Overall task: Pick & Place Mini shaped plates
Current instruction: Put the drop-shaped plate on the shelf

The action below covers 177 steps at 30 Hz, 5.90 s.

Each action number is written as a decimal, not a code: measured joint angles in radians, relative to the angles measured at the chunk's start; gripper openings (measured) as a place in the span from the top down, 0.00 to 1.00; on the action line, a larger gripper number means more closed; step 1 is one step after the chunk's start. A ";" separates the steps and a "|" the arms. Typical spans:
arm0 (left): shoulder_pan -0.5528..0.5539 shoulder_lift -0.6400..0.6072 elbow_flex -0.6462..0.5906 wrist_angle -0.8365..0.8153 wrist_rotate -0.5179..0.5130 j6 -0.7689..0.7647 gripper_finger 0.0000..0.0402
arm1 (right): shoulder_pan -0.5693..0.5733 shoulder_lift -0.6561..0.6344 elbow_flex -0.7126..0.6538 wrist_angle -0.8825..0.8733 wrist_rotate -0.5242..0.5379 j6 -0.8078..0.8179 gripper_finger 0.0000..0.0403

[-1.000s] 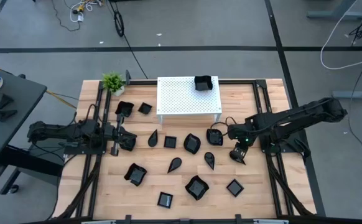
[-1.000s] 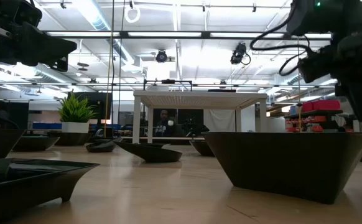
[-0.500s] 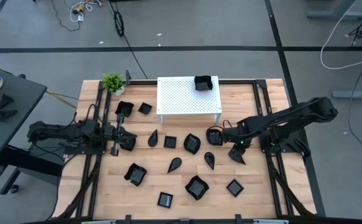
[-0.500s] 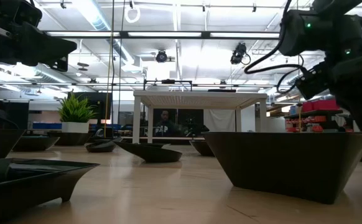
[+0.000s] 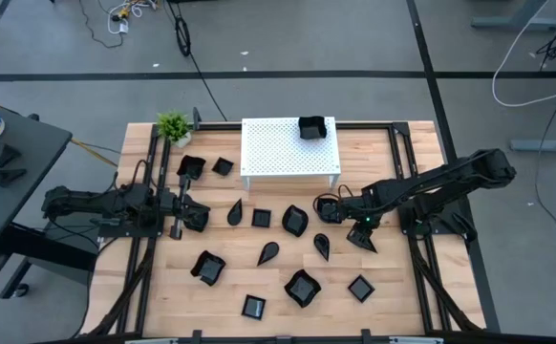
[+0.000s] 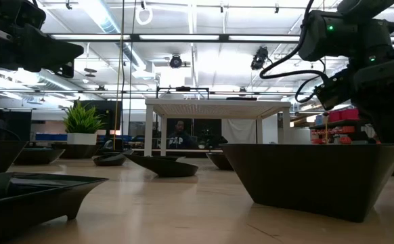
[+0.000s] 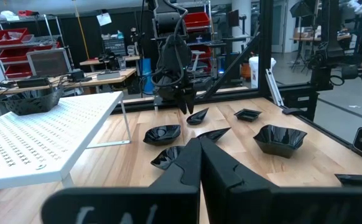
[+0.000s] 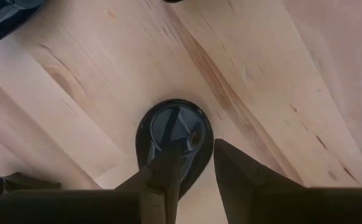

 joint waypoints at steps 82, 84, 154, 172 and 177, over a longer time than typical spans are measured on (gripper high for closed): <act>0.000 0.000 0.000 0.000 0.000 0.000 0.99 | 0.031 -0.006 -0.137 0.135 -0.098 0.105 0.75; 0.000 0.000 0.000 0.000 0.000 0.000 0.99 | 0.031 -0.006 -0.137 0.137 -0.098 0.105 0.75; 0.000 0.000 0.000 0.000 0.000 0.000 0.99 | -0.201 -0.089 0.363 0.109 -0.127 -0.005 0.99; 0.000 0.000 0.000 0.000 0.000 0.000 0.99 | -0.329 0.181 0.778 -0.132 -0.128 -0.195 0.99; 0.000 0.000 0.000 0.000 0.000 0.000 0.99 | -0.373 0.251 0.866 -0.158 -0.127 -0.238 0.99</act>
